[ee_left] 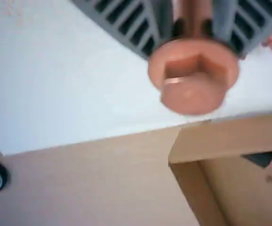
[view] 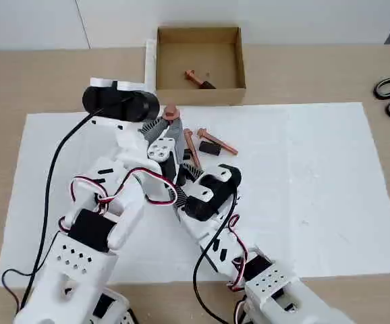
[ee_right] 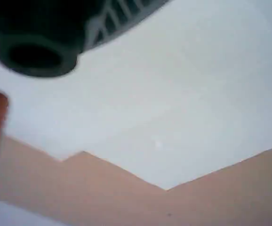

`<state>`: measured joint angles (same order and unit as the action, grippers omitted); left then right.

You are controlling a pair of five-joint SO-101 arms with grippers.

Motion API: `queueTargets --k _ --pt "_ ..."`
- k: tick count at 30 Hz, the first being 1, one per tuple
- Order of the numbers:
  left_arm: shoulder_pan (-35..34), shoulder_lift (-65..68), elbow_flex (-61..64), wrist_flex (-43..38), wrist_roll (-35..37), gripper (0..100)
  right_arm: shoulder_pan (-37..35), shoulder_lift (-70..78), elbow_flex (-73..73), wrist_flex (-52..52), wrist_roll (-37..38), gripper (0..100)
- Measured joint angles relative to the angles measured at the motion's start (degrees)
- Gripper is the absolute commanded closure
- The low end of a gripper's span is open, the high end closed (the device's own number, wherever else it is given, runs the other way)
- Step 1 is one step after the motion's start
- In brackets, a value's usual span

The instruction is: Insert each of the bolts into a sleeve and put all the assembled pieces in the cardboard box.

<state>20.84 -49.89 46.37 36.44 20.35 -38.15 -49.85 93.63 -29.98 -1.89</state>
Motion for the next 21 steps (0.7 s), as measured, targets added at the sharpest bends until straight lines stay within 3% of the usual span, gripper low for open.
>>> queueTargets --k 21 --pt "0.0 -4.8 0.7 5.2 2.3 99 1.1 0.0 0.0 0.0 0.0 99.4"
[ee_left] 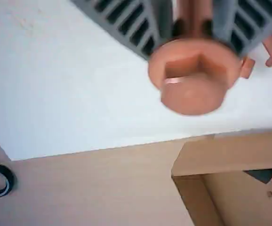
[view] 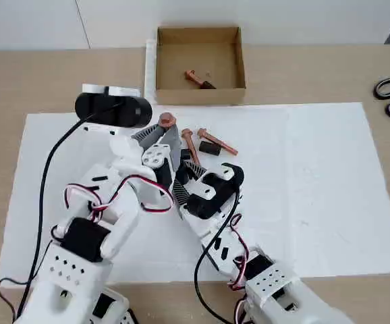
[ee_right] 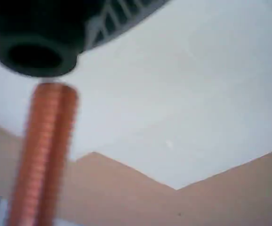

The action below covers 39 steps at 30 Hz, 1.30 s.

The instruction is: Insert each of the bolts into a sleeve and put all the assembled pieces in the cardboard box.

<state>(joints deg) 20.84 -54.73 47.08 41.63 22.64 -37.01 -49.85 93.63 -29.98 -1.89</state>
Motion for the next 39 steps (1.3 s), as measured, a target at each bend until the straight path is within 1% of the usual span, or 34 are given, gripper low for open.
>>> queueTargets --k 3,7,20,39 --pt "0.0 -0.2 2.1 -0.4 0.0 99 0.0 0.1 0.1 0.0 0.0 99.4" --pt "0.0 -1.1 4.9 -3.7 0.0 99 0.1 0.1 0.1 0.0 0.0 99.4" --pt "0.0 -1.0 5.1 -7.7 0.0 99 0.0 0.1 0.1 0.0 0.0 99.4" --pt "-0.1 -1.0 6.5 -8.1 0.0 99 0.0 0.1 0.1 0.0 0.0 99.4"
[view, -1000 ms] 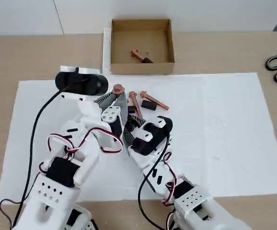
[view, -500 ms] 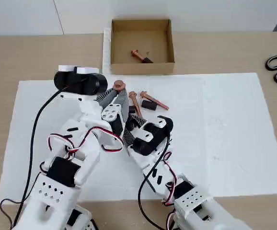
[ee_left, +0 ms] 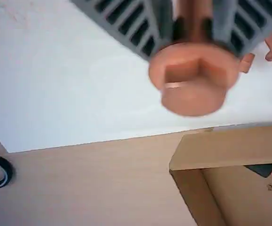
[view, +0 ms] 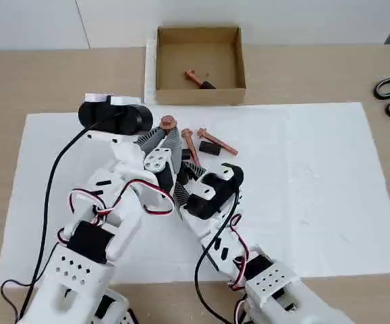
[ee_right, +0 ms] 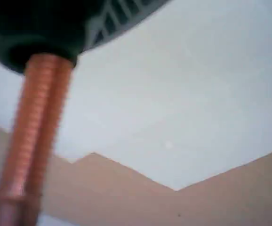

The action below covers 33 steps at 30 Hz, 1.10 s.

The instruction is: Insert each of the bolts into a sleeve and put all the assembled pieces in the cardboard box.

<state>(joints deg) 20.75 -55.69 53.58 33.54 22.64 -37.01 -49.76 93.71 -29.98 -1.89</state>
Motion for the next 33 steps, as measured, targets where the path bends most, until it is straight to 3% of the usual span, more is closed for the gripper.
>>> queueTargets --k 33 --pt "0.0 0.0 1.2 -0.6 -0.4 99 -1.5 -0.1 0.0 0.0 0.0 99.4"
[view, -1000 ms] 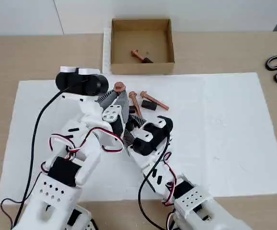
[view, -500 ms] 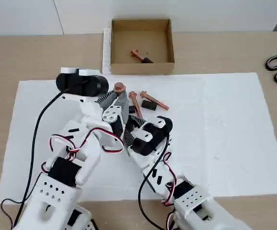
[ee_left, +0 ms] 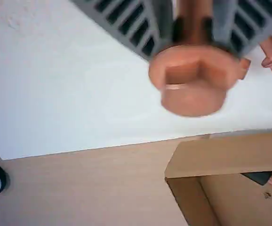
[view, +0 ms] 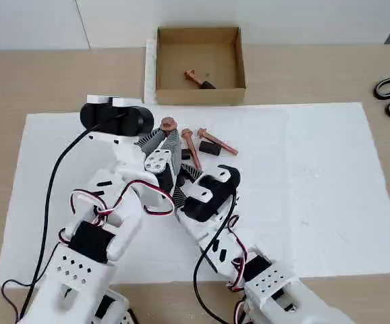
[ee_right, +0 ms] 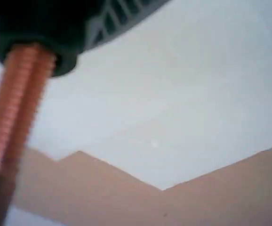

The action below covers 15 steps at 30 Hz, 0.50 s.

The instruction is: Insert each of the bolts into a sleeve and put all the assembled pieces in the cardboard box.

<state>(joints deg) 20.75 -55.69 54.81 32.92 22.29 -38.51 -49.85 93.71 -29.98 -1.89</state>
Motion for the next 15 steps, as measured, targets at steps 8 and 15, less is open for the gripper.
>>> queueTargets --k 8,15 --pt "0.0 0.0 0.0 2.8 -1.2 99 -0.2 0.0 0.0 0.0 0.0 99.4" --pt "0.0 -0.1 0.0 3.3 -1.2 99 -0.2 0.1 0.0 0.0 0.0 99.4"
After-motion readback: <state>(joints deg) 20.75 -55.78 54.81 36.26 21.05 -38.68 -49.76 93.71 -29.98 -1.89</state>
